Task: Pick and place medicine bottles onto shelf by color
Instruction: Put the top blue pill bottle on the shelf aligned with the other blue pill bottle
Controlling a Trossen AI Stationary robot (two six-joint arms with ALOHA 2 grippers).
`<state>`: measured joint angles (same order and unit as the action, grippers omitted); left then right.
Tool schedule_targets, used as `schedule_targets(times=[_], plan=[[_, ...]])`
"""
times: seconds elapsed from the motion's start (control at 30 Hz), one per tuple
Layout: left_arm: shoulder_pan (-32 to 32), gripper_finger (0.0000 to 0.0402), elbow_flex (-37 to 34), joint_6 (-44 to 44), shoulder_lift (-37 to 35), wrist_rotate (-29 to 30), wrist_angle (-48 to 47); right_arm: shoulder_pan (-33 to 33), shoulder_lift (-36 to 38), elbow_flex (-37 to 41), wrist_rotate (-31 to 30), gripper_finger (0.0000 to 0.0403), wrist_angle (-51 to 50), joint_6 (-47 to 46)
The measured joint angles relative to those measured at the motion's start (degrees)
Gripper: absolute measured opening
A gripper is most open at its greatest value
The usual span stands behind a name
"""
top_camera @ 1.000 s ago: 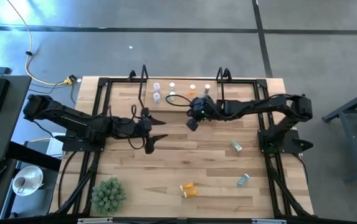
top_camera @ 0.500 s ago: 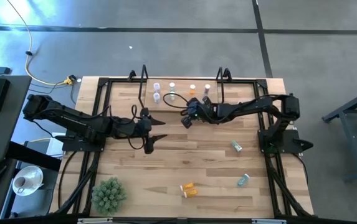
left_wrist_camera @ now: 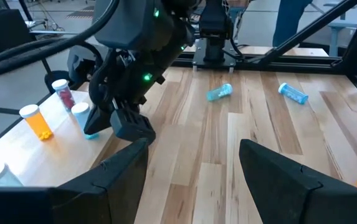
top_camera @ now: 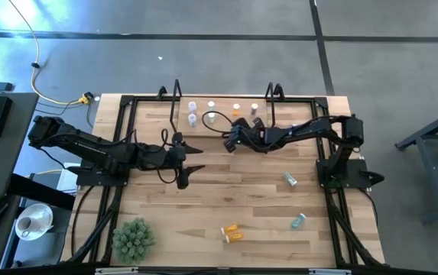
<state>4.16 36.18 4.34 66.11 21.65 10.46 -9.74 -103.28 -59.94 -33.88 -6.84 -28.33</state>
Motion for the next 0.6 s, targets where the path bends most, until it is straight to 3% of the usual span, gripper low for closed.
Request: schedule_targets(times=[0.6], plan=[[0.0,0.0241,0.0,0.0,0.02,0.0,0.0,-0.52,0.0,0.0,-5.57,0.0,-7.84,-5.25]])
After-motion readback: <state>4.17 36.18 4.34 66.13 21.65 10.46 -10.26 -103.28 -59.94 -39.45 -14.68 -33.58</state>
